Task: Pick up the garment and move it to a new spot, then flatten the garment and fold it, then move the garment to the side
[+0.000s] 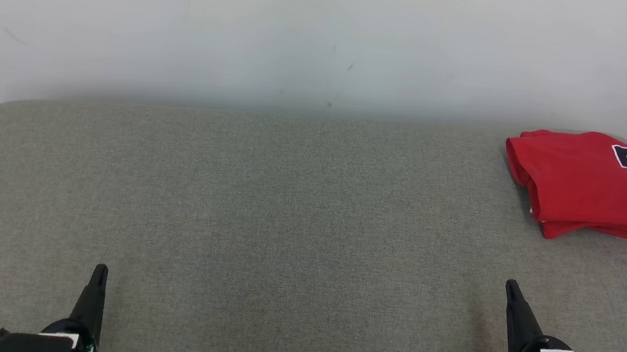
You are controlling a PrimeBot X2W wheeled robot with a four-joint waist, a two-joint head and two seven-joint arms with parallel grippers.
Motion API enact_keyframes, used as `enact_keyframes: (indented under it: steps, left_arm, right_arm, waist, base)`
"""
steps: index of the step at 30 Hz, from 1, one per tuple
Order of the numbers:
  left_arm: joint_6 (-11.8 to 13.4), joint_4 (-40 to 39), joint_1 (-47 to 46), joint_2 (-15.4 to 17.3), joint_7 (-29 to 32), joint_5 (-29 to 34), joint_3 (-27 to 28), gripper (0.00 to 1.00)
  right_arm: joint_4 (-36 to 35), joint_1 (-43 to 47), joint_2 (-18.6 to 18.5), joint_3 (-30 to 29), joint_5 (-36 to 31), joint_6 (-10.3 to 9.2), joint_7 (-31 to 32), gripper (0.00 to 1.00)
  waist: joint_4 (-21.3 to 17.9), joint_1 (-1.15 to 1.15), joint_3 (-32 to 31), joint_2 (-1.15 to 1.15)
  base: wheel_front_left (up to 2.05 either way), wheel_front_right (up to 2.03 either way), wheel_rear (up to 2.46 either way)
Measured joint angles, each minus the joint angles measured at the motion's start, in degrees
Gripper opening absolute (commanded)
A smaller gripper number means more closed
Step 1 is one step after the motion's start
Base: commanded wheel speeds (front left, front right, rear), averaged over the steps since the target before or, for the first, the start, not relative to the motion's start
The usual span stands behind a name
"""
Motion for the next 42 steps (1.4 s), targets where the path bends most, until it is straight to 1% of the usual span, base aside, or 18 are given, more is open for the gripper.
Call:
enact_keyframes:
  steps: [42]
  left_arm:
    - [0.0, 0.0, 0.0, 0.0, 0.0, 0.0, 0.0, 0.0]
  right_arm:
    - [0.0, 0.0, 0.0, 0.0, 0.0, 0.0, 0.0, 0.0]
  waist:
    - [0.0, 0.0, 0.0, 0.0]
  base:
    - [0.0, 0.0, 0.0]
